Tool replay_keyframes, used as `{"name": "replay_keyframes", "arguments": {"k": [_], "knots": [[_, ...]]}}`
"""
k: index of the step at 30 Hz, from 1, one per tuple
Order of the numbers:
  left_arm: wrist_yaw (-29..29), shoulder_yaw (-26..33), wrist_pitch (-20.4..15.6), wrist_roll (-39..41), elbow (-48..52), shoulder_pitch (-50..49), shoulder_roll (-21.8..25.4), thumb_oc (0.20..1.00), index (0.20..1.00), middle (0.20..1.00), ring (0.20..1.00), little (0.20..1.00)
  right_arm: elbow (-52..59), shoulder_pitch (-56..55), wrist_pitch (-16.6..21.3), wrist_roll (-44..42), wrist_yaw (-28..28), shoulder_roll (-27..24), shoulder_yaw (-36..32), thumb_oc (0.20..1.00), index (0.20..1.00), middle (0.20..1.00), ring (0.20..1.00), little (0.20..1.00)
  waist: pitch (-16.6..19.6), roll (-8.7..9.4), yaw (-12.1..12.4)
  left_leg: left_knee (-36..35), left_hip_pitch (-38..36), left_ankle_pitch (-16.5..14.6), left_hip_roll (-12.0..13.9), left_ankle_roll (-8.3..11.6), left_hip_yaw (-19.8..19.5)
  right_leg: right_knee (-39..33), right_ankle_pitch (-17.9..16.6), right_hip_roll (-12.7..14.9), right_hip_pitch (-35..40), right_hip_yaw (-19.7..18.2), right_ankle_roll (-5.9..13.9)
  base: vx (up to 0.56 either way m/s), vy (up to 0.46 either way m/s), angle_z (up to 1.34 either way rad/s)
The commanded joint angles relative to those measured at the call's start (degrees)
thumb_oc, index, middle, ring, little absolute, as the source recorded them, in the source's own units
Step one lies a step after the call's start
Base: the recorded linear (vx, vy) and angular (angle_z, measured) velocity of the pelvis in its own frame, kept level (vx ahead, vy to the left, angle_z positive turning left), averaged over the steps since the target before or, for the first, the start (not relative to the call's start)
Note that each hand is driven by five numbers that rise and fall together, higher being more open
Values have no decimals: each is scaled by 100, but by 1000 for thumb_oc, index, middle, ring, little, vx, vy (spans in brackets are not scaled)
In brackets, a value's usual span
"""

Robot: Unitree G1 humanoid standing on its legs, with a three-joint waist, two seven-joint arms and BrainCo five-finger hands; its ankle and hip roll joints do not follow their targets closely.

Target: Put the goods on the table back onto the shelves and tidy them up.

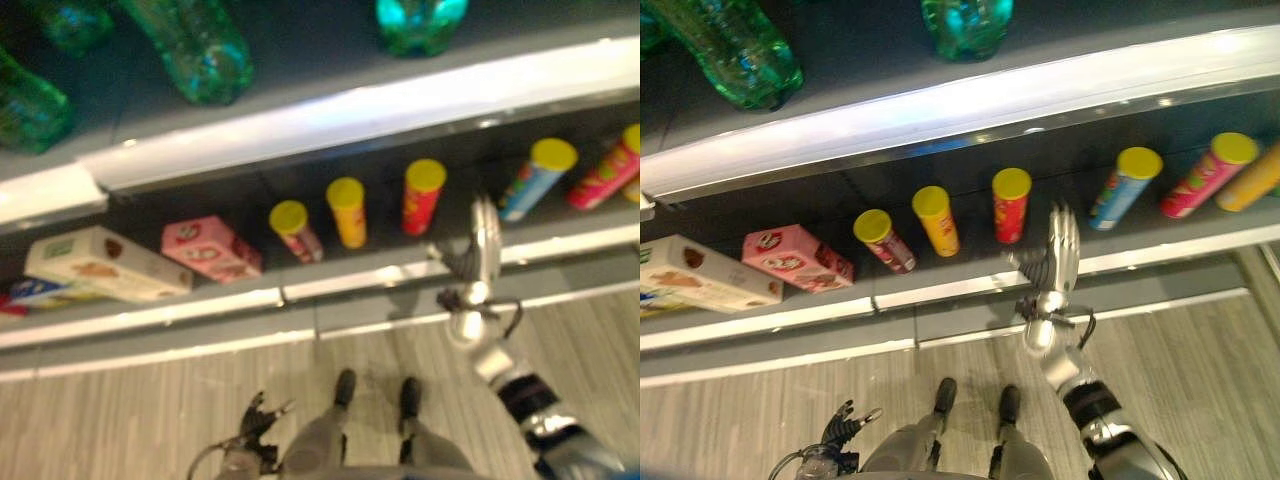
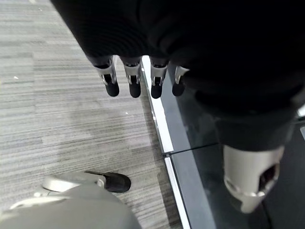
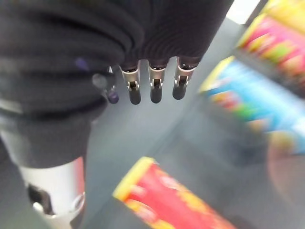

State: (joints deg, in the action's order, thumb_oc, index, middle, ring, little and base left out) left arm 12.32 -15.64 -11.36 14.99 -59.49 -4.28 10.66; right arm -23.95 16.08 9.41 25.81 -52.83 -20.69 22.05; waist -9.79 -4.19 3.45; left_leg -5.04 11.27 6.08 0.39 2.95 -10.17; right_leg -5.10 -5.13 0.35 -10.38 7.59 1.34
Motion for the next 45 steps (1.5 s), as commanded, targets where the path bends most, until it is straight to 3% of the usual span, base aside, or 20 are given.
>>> {"name": "replay_keyframes", "arguments": {"k": [1, 9, 15, 21, 24, 28, 36, 45], "knots": [[121, -76, -79, -249, -613, 202, -204, 1000, 1000, 1000, 1000, 1000, 398, -171, 446, -29, 260, -94, 100, 1000, 1000, 1000, 1000, 1000, 461, 99, -12, 4, -585, -865, -39, -106, 152, 10, 419, 174, 301, -717, 391, 31, 42, -22], [152, -13, -65, -231, -579, 77, -256, 1000, 1000, 1000, 1000, 1000, 483, -681, 462, -141, 534, -114, 145, 1000, 1000, 1000, 1000, 1000, 629, 237, -205, 4, -823, -941, -7, -122, 361, 10, 381, 163, 449, -859, 422, 1, 29, -19], [95, 93, -43, -274, -781, -5, -300, 1000, 1000, 1000, 1000, 1000, -42, -866, 377, -282, 1059, -28, 483, 1000, 1000, 1000, 1000, 1000, 755, 307, -289, 4, -972, -969, -8, -116, 462, 10, 343, 169, 576, -915, 439, -2, 29, -9], [149, 315, -97, -86, -916, 14, -286, 1000, 1000, 1000, 1000, 1000, -2189, -1265, 117, -449, 1234, 360, 608, 1000, 1000, 1000, 1000, 1000, 846, 395, -354, 4, -1065, -984, -2, -107, 545, 10, 298, 162, 637, -946, 456, -4, 5, -1], [104, 415, -106, 25, -1042, 65, -276, 1000, 1000, 1000, 1000, 1000, -4087, -1430, -229, -663, 1460, 676, 368, 1000, 1000, 1000, 1000, 1000, 899, 452, -405, 4, -1158, -1028, -2, -128, 697, 10, 233, 147, 647, -1047, 490, -30, 46, -21], [0, 425, -50, -1, -1173, 34, -272, 1000, 1000, 1000, 1000, 1000, -4703, -1642, -336, -1090, 1781, 751, 62, 1000, 1000, 1000, 1000, 1000, 956, 489, -436, 4, -1236, -1072, -35, -195, 819, 10, 187, 142, 656, -1202, 515, -18, 43, -31], [18, 524, 54, 54, -1210, -56, -231, 1000, 1000, 1000, 1000, 1000, -3450, -1812, -196, -1425, 2033, 644, 248, 1000, 1000, 1000, 1000, 1000, 980, 503, -535, 4, -1341, -1069, -80, -233, 887, 10, 113, 191, 718, -1301, 522, -11, 29, -17], [360, 486, -138, 84, -592, 215, -31, 1000, 1000, 1000, 1000, 1000, -3704, -1974, -323, -958, 2027, 875, 608, 1000, 1000, 1000, 1000, 1000, 933, 479, -558, 4, -1365, -1097, -108, -258, 1004, 10, 84, 203, 680, -1414, 544, -1, 0, -1]]}}
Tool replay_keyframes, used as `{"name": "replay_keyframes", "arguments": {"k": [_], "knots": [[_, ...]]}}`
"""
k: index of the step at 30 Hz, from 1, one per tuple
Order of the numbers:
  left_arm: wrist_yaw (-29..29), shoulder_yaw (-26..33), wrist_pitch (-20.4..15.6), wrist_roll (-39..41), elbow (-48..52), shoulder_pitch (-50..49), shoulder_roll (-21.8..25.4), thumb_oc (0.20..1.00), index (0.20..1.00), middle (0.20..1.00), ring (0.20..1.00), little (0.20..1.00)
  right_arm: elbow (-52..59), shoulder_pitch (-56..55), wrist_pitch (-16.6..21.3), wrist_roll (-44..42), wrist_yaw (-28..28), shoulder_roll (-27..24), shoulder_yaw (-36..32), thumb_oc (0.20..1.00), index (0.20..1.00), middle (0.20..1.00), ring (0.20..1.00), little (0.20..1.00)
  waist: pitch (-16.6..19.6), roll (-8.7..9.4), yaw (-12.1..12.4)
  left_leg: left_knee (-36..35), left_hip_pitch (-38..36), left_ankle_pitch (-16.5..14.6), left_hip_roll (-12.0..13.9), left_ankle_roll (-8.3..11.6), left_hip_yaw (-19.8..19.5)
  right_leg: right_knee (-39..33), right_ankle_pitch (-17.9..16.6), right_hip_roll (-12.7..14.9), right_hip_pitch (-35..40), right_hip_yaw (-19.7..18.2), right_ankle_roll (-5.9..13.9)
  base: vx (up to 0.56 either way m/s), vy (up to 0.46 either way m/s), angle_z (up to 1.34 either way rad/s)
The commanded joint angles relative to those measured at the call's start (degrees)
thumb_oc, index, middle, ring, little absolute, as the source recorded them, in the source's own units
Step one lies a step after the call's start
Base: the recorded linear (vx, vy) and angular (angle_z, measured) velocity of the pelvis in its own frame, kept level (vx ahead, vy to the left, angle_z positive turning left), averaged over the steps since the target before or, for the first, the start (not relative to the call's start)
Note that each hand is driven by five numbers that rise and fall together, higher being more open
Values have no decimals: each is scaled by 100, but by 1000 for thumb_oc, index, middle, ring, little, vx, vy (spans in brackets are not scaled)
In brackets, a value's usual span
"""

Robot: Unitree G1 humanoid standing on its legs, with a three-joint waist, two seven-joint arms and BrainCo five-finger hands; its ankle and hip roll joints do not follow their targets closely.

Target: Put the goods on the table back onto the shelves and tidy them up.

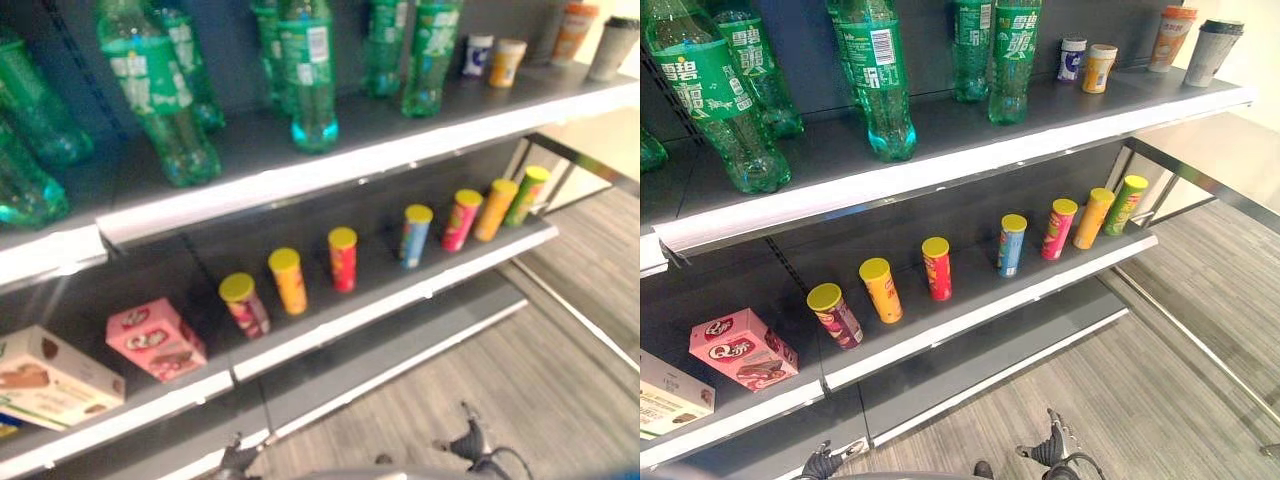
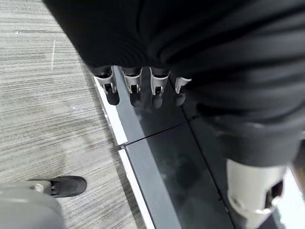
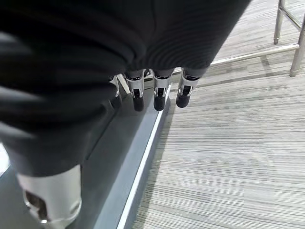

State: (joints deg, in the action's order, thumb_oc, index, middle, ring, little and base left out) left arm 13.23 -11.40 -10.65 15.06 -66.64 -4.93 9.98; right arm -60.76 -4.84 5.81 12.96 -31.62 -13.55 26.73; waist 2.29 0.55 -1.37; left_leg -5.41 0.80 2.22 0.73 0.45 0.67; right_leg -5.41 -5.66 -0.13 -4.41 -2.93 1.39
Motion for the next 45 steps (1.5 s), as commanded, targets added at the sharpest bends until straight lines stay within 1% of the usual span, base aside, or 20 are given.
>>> {"name": "replay_keyframes", "arguments": {"k": [1, 5, 6, 8, 11, 16, 19, 22, 28, 36, 40, 44, 45], "knots": [[317, 77, -229, 100, 199, 337, 72, 1000, 1000, 1000, 1000, 1000, -48, 76, 26, 337, -115, 149, 130, 1000, 1000, 1000, 1000, 1000, -287, 7, -93, 41, -323, -715, -141, -8, -55, 41, 133, 248, 77, -389, 541, 3, -9, -16], [483, 45, -218, 159, 626, 685, 250, 1000, 1000, 1000, 1000, 1000, 18, -25, -49, 340, -147, 55, 26, 1000, 1000, 1000, 1000, 1000, -315, -14, -216, 41, -366, -737, -112, 4, 74, 41, 136, 224, 57, -507, 564, 13, -15, -21], [479, 12, -214, 161, 720, 721, 264, 1000, 1000, 1000, 1000, 1000, 85, -34, -56, 353, -144, 41, 38, 1000, 1000, 1000, 1000, 1000, -313, -21, -232, 41, -377, -742, -108, 6, 90, 41, 137, 220, 61, -521, 564, 44, -16, -25], [425, -168, -200, 196, 1272, 849, 360, 1000, 1000, 1000, 1000, 1000, 522, -68, -68, 513, -66, -87, 145, 1000, 1000, 1000, 1000, 1000, -283, -58, -317, 41, -420, -763, -81, 14, 124, 41, 160, 207, 96, -556, 559, 43, -17, -17], [312, -376, -165, 171, 1584, 945, 377, 1000, 1000, 1000, 1000, 1000, 725, -47, -88, 647, 34, -150, 223, 1000, 1000, 1000, 1000, 1000, -254, -87, -384, 41, -442, -775, -58, 20, 141, 41, 184, 194, 132, -582, 550, 9, -8, -1], [284, -618, -69, -51, 1597, 1169, 336, 1000, 1000, 1000, 1000, 1000, 840, -7, -93, 725, 75, -216, 266, 1000, 1000, 1000, 1000, 1000, -259, -126, -486, 41, -465, -785, -18, 35, 188, 41, 211, 174, 145, -599, 535, 14, -14, -2], [399, -730, 13, -290, 1544, 1502, 349, 1000, 1000, 1000, 1000, 1000, 980, 4, -103, 720, 78, -273, 276, 1000, 1000, 1000, 1000, 1000, -326, -162, -560, 41, -436, -777, -5, 51, 228, 41, 212, 166, 108, -619, 536, 1, -7, -2], [562, -679, 70, -406, 1388, 1755, 382, 1000, 1000, 1000, 1000, 1000, 930, -51, -110, 711, 71, -306, 271, 1000, 1000, 1000, 1000, 1000, -379, -201, -615, 41, -402, -765, 18, 77, 255, 41, 221, 164, 72, -631, 532, 16, -29, -17], [642, -630, 66, -280, 1104, 2013, 387, 1000, 1000, 1000, 1000, 1000, 949, -55, -90, 706, 23, -407, 264, 1000, 1000, 1000, 1000, 1000, -423, -267, -667, 41, -341, -744, 37, 104, 247, 41, 234, 161, 23, -620, 515, 3, -4, -1], [688, -630, 70, -267, 1019, 2192, 382, 1000, 1000, 1000, 1000, 1000, 1055, -75, -62, 754, -13, -459, 326, 1000, 1000, 1000, 1000, 1000, -481, -292, -711, 41, -329, -744, 65, 127, 258, 41, 265, 148, 25, -619, 508, 0, 0, 0], [759, -667, 49, -226, 977, 2382, 407, 1000, 1000, 1000, 1000, 1000, 1130, 5, -47, 721, -57, -506, 355, 1000, 1000, 1000, 1000, 1000, -643, -298, -740, 41, -257, -718, 66, 137, 270, 41, 247, 146, -61, -620, 506, -19, -2, 0], [773, -670, 40, -174, 941, 2499, 429, 1000, 1000, 1000, 1000, 1000, 1180, 50, -38, 711, -66, -531, 373, 1000, 1000, 1000, 1000, 1000, -732, -299, -756, 41, -195, -700, 63, 137, 282, 41, 222, 146, -126, -629, 503, -39, -1, 0], [804, -680, 29, -127, 913, 2614, 430, 1000, 1000, 1000, 1000, 1000, 1203, 106, -40, 697, -84, -544, 405, 1000, 1000, 1000, 1000, 1000, -813, -303, -776, 41, -120, -682, 60, 138, 296, 41, 204, 139, -210, -640, 501, -67, -1, -3]]}}
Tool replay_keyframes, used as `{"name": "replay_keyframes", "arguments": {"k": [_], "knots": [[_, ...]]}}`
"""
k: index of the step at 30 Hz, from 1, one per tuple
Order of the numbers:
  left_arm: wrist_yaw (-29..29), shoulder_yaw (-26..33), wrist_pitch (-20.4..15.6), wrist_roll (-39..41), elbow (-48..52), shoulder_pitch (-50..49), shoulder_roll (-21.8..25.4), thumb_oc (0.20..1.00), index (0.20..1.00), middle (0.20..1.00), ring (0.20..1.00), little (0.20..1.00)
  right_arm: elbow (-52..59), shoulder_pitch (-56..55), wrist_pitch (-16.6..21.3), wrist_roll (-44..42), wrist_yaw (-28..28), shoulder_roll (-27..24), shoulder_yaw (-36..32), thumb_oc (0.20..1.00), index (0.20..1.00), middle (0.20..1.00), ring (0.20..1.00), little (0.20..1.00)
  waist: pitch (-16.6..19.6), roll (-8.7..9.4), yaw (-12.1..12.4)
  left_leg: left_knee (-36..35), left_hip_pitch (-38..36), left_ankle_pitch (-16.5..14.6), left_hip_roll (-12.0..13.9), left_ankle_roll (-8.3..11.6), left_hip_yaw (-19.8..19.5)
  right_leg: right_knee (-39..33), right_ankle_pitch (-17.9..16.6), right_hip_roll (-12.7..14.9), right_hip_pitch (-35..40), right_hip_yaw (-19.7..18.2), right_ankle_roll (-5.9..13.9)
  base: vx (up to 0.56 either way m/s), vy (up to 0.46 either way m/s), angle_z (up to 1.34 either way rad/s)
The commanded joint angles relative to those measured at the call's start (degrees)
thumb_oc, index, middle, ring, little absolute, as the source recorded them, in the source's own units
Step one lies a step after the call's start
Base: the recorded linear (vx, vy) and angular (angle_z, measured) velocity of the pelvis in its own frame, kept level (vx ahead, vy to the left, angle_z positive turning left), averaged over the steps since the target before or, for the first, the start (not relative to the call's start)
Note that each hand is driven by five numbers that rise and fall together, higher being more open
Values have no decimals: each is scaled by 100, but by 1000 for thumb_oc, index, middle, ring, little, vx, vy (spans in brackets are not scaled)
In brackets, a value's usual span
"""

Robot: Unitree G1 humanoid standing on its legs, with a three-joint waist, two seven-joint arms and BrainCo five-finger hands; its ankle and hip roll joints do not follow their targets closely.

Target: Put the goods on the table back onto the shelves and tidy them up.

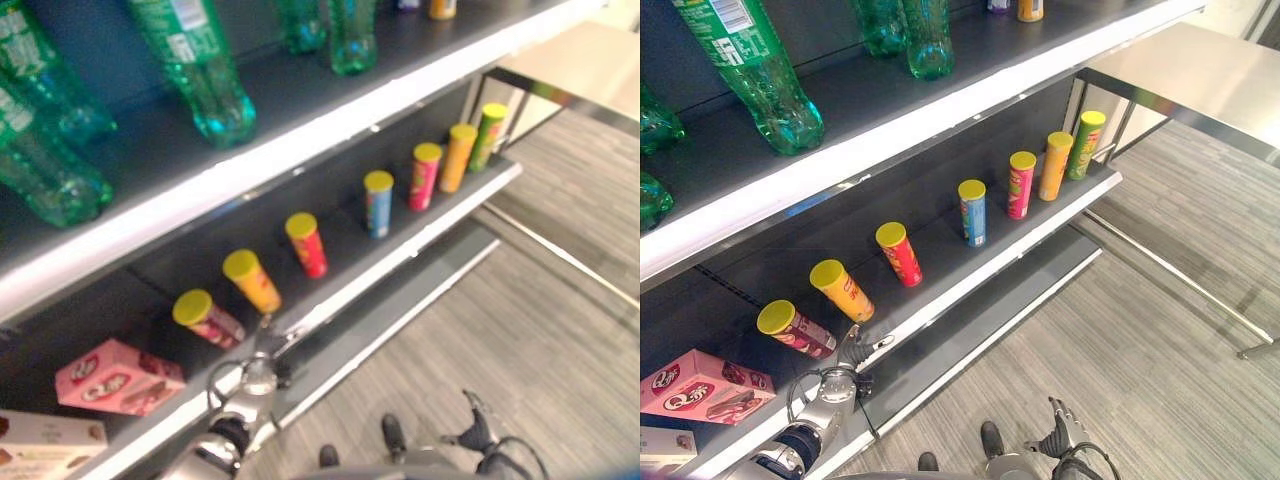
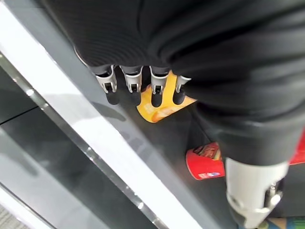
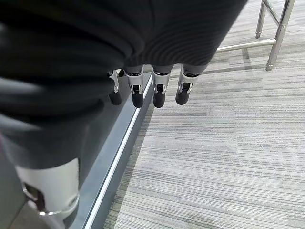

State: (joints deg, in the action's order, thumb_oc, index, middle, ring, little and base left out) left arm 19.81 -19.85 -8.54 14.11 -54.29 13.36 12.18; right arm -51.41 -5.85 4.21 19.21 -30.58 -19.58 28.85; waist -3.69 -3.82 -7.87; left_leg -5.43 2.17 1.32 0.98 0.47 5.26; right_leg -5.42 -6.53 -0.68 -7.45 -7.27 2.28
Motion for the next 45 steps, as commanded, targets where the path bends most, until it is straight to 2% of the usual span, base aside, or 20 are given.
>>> {"name": "replay_keyframes", "arguments": {"k": [1, 14, 25, 45], "knots": [[182, 148, -198, 1, -286, 884, 228, 1000, 1000, 1000, 1000, 1000, 288, 248, 125, 61, -225, 47, 216, 1000, 1000, 1000, 1000, 1000, -296, 134, -130, 43, -196, -568, 31, 136, -146, 42, 266, 186, 26, -220, 407, -67, -1, -2], [528, 253, -405, 399, -518, 1600, 379, 1000, 1000, 1000, 1000, 1000, 213, 586, 198, -97, -396, 123, 451, 1000, 1000, 1000, 1000, 1000, -728, 198, -151, 43, 242, -417, 22, 144, -40, 102, 140, 116, -487, -303, 386, -35, -10, -6], [729, 307, -504, 549, -678, 1920, 439, 1000, 1000, 1000, 1000, 1000, 172, 773, 282, -230, -540, 201, 624, 1000, 1000, 1000, 1000, 1000, -888, 282, -155, 43, 354, -381, 43, 167, -12, 124, 122, 72, -634, -301, 374, 0, 0, 0], [985, 486, -568, 924, -975, 2495, 593, 1000, 1000, 1000, 1000, 1000, 317, 927, 367, -353, -731, 220, 845, 1000, 1000, 1000, 1000, 1000, -1156, 311, -235, 43, 544, -361, 54, 207, 19, 123, 64, 23, -839, -299, 391, 0, 0, 0]]}}
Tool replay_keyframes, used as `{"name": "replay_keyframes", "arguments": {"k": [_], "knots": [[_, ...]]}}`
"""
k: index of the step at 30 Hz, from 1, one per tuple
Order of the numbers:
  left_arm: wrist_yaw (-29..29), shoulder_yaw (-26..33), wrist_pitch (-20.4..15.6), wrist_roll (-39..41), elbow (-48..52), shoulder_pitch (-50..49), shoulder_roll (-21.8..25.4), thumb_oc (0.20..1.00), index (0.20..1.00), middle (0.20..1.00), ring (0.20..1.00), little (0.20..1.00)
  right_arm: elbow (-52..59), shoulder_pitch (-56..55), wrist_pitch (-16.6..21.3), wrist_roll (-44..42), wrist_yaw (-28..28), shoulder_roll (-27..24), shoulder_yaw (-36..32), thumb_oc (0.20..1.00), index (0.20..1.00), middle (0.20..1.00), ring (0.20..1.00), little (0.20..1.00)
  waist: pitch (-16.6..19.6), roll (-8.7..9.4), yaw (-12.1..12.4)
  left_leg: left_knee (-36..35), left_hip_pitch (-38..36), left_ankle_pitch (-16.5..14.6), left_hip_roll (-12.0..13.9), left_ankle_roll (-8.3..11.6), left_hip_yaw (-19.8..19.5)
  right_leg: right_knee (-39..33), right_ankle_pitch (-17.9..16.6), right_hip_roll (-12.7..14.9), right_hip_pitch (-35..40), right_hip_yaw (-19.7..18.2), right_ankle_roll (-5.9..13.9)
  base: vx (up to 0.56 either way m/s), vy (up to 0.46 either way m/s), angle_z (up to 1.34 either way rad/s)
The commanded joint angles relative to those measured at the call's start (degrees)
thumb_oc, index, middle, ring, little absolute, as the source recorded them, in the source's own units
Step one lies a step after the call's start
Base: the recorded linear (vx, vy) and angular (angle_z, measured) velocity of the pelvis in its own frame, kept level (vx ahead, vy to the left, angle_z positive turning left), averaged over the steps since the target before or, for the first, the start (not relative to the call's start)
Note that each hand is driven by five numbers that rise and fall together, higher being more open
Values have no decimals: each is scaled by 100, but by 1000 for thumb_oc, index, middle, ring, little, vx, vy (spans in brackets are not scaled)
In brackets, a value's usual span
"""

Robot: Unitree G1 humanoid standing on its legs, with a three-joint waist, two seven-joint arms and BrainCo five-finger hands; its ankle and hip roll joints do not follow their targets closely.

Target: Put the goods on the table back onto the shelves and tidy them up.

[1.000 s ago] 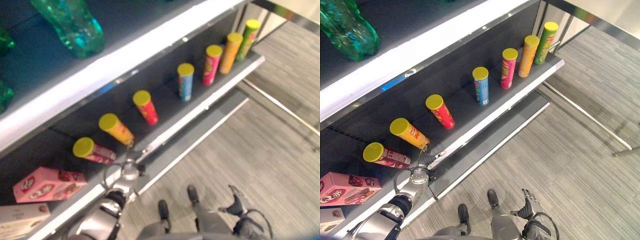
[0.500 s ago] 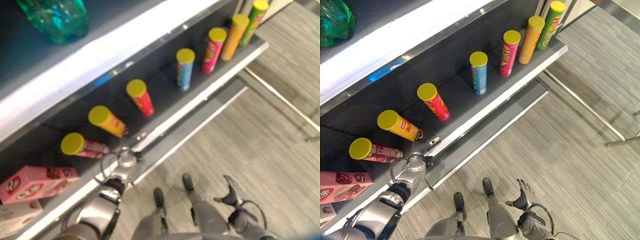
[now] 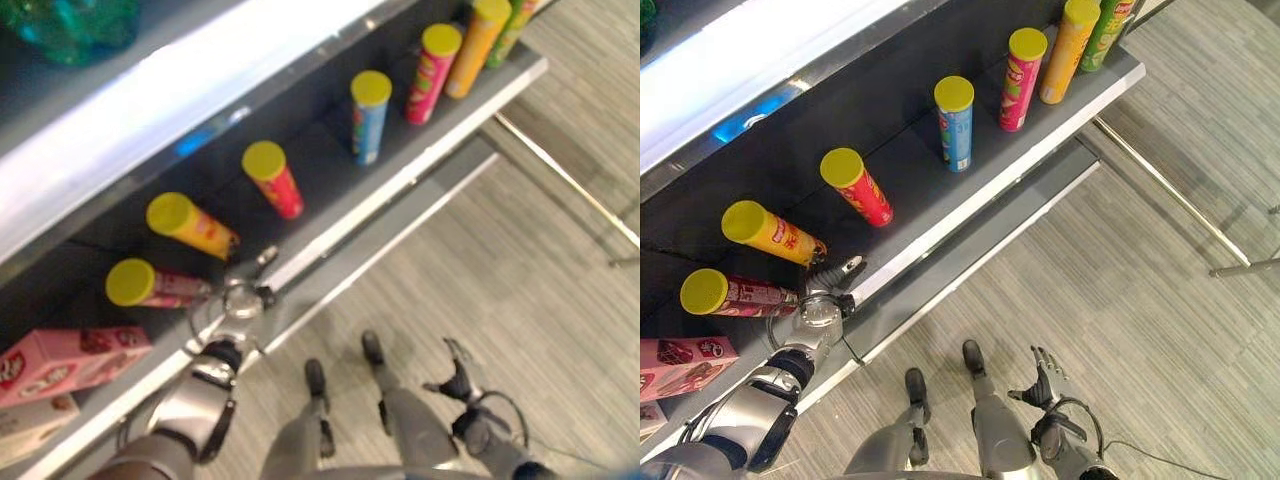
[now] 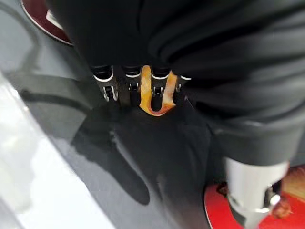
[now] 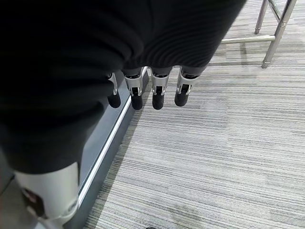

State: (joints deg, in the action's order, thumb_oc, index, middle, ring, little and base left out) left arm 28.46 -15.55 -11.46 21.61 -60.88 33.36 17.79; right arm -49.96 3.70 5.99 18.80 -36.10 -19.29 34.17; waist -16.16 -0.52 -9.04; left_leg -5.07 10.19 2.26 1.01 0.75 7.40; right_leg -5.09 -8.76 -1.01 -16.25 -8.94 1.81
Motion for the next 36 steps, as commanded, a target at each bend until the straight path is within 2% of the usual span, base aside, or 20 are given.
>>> {"name": "replay_keyframes", "arguments": {"k": [1, 17, 29, 36], "knots": [[156, 69, -280, 156, -310, 506, 40, 1000, 1000, 1000, 1000, 1000, 177, -23, 196, -318, -195, 198, 319, 1000, 1000, 1000, 1000, 1000, 92, -7, -123, 7, -226, -433, 44, 184, -189, 86, 267, 58, 7, -141, 438, 0, 0, 0], [472, 248, -347, 204, -463, 839, 186, 1000, 1000, 1000, 1000, 1000, 246, 30, 300, -273, -278, 242, 521, 1000, 1000, 1000, 1000, 1000, -3, 30, -177, 7, -138, -473, 74, 204, -56, 81, 216, 8, -125, -199, 477, 1, -3, -3], [489, 230, -361, 261, -433, 935, 167, 1000, 1000, 1000, 1000, 1000, 294, 29, 335, -292, -329, 241, 535, 1000, 1000, 1000, 1000, 1000, -38, 14, -199, 7, -108, -468, 74, 210, -65, 83, 218, -2, -157, -197, 463, 1, -1, 0], [661, 282, -344, 20, -508, 1049, 426, 1000, 1000, 1000, 1000, 1000, 293, 70, 435, -264, -359, 268, 619, 1000, 1000, 1000, 1000, 1000, -59, 73, -205, 7, -1, -456, 115, 236, 11, 77, 176, -40, -277, -203, 495, -3, -3, -2]]}}
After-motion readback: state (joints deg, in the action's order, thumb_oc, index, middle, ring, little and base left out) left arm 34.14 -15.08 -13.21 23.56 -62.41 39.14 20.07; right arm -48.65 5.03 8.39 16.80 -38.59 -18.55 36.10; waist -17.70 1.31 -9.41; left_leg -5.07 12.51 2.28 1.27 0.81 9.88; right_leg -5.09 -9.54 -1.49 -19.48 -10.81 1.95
